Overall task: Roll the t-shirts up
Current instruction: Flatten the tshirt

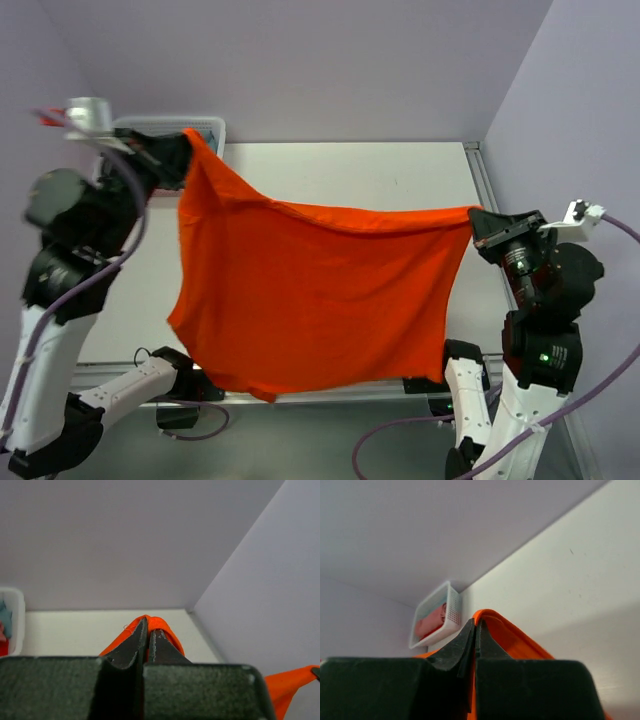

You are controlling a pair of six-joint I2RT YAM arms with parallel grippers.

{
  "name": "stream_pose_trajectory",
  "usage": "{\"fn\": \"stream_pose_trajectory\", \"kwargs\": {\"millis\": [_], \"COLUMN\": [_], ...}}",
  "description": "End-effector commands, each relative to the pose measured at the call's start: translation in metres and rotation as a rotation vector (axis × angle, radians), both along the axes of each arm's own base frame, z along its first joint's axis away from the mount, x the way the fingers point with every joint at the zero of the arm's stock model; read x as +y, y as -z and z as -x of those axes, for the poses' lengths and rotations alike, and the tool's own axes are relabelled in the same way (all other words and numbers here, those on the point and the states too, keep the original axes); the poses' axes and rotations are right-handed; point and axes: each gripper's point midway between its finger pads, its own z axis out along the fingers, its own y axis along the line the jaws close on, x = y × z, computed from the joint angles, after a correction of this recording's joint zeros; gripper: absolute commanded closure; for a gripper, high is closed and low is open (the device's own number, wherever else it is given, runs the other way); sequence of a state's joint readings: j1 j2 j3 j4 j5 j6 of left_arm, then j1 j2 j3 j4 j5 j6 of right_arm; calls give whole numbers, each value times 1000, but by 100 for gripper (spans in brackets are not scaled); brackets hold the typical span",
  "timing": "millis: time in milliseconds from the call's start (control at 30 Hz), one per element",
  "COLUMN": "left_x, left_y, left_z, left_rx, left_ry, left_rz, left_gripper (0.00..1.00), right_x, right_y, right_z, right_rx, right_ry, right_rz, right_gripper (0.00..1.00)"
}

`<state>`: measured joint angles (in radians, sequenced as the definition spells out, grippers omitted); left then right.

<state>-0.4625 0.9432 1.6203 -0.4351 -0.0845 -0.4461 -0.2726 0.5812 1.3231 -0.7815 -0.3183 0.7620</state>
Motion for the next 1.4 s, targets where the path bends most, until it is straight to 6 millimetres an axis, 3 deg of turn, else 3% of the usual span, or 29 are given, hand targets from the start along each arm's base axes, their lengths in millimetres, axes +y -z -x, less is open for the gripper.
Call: {"fn": "stream_pose_trajectory", "kwargs": {"millis": [0, 33, 67, 100, 133, 167, 233, 267, 467, 600, 633, 667, 733, 767, 833, 900, 933, 967, 1000, 1033, 1100, 1133, 1167, 1200, 1233, 1267, 1300, 1333, 1367], "left_x": [-11, -17, -25, -29, -35, -43, -49, -54, -76, -85, -87, -91, -89, -92, -88, -91, -87, -84, -84, -88, -79, -75, -68, -66, -63, -62, -61, -58, -59], "left_y": [23, 34, 64, 70, 82, 116, 136, 170, 245, 272, 265, 285, 292, 296, 303, 302, 284, 307, 307, 307, 309, 287, 312, 315, 304, 322, 325, 318, 327], "left_z": [-24, -30, -45, -51, -57, -70, -84, -98, -165, -205, -215, -226, -241, -255, -270, -299, -311, -327, -336, -354, -375, -387, -401, -409, -417, -428, -433, -438, -441], "left_rx": [-4, 15, 73, 71, 92, 152, 160, 222, 355, 398, 380, 416, 426, 432, 450, 434, 420, 457, 456, 444, 428, 376, 397, 383, 345, 343, 333, 308, 316], "left_ry": [-7, 7, 12, 17, 29, 37, 32, 19, -35, -90, -100, -109, -151, -169, -225, -262, -301, -317, -319, -308, -334, -360, -405, -422, -445, -453, -460, -479, -483], "left_rz": [3, -2, -28, -23, -20, -42, -27, -39, -147, -207, -214, -241, -272, -284, -324, -342, -349, -379, -382, -393, -406, -409, -441, -455, -468, -487, -501, -514, -530], "left_gripper": [100, 100, 100, 100, 100, 100, 100, 100, 100, 100, 100, 100, 100, 100, 100, 100, 100, 100, 100, 100, 100, 100, 100, 100, 100, 100, 89, 67, 49], "right_x": [-9, -12, -15, -18, -22, -27, -32, -35, -45, -54, -55, -56, -59, -60, -60, -62, -56, -58, -58, -55, -56, -58, -58, -59, -61, -59, -60, -64, -66], "right_y": [11, 39, 49, 56, 84, 94, 124, 128, 196, 217, 222, 236, 231, 247, 232, 243, 243, 242, 225, 240, 235, 234, 231, 205, 227, 228, 233, 232, 233], "right_z": [-4, -14, -16, -21, -30, -32, -43, -50, -88, -117, -123, -131, -148, -155, -178, -199, -216, -227, -243, -258, -283, -307, -320, -343, -362, -375, -385, -405, -412], "right_rx": [-52, 5, 13, 13, 66, 73, 109, 101, 230, 251, 259, 302, 284, 342, 300, 339, 354, 357, 324, 366, 353, 347, 340, 278, 320, 324, 343, 336, 347], "right_ry": [46, 51, 65, 78, 88, 118, 136, 142, 150, 160, 158, 158, 155, 153, 136, 151, 136, 154, 153, 153, 155, 153, 148, 141, 147, 146, 149, 162, 175], "right_rz": [17, -3, -9, -21, -42, -55, -78, -88, -127, -146, -151, -169, -177, -201, -197, -205, -203, -200, -198, -200, -222, -228, -231, -223, -220, -218, -218, -217, -218], "right_gripper": [100, 100, 100, 100, 100, 100, 100, 100, 100, 100, 100, 100, 100, 100, 100, 100, 100, 100, 100, 100, 100, 100, 100, 100, 99, 92, 81, 50, 40]}}
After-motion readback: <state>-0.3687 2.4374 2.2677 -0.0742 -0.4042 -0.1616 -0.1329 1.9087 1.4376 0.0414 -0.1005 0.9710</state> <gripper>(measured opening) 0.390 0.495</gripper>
